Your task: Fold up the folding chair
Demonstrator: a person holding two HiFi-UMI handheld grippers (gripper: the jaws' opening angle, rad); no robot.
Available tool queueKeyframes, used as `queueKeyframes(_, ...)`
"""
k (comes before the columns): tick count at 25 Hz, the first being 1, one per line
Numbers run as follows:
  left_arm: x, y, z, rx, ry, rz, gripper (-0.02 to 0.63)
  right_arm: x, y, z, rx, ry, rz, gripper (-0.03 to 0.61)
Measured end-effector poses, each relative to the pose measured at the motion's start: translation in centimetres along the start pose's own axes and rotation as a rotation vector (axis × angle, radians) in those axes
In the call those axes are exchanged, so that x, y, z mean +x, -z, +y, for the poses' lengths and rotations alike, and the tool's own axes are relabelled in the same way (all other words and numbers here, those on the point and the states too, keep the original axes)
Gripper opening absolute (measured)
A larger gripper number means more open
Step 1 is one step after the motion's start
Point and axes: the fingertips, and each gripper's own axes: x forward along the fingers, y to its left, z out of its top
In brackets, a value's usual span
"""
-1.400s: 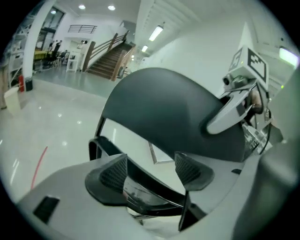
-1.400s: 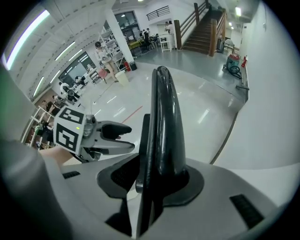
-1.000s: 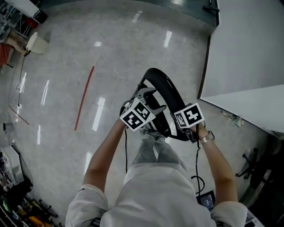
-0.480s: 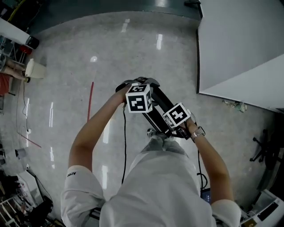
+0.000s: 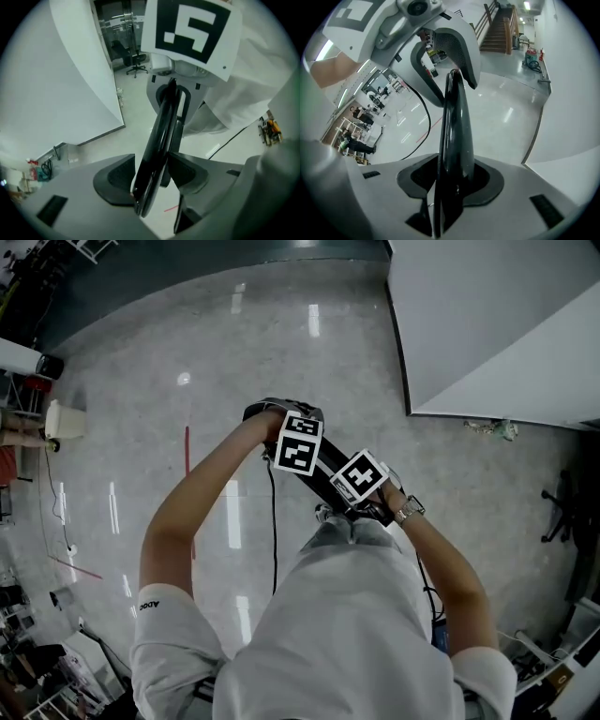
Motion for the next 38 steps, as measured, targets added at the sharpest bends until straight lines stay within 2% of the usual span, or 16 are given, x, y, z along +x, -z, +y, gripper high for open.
queueKeyframes(4,1.8,1.3,-1.1,0.184,0.039,0.118,0.189,0.1,-0.1,0.4,0.016,-0.014,-0.012,0.148)
queueKeyframes(6,2.4,1.8,-2.0,0.207,0.102,0.151,0.171,0.3,0.0,0.8,0.044,-0.033,-0.024,0.139)
queueKeyframes(9,3.6,1.6,-3.2,0.222,0.185,0.157,0.14,0.2,0.6,0.9,0.089,-0.068,-0.047,0.129)
queueKeyframes(12,4.7,1.5,-3.9,0.264,0.198,0.17,0.088,0.1,1.0,0.8,0.104,-0.064,-0.048,0.129)
queueKeyframes(18,5.0,1.9,-3.3,0.274,0.203,0.178,0.08,0.3,2.0,0.6,0.027,0.066,0.002,0.127)
queueKeyframes(21,5.2,2.5,-2.9,0.278,0.211,0.18,0.078,0.8,1.8,-0.3,0.002,0.115,0.03,0.08)
queueKeyframes(28,5.3,2.0,-2.5,0.268,0.233,0.191,0.069,0.6,2.2,-1.2,0.025,0.09,0.011,0.06)
queueKeyframes(38,6.4,-5.3,-2.0,0.327,0.283,0.258,0.055,-2.4,8.6,-3.2,0.083,0.077,-0.017,0.052)
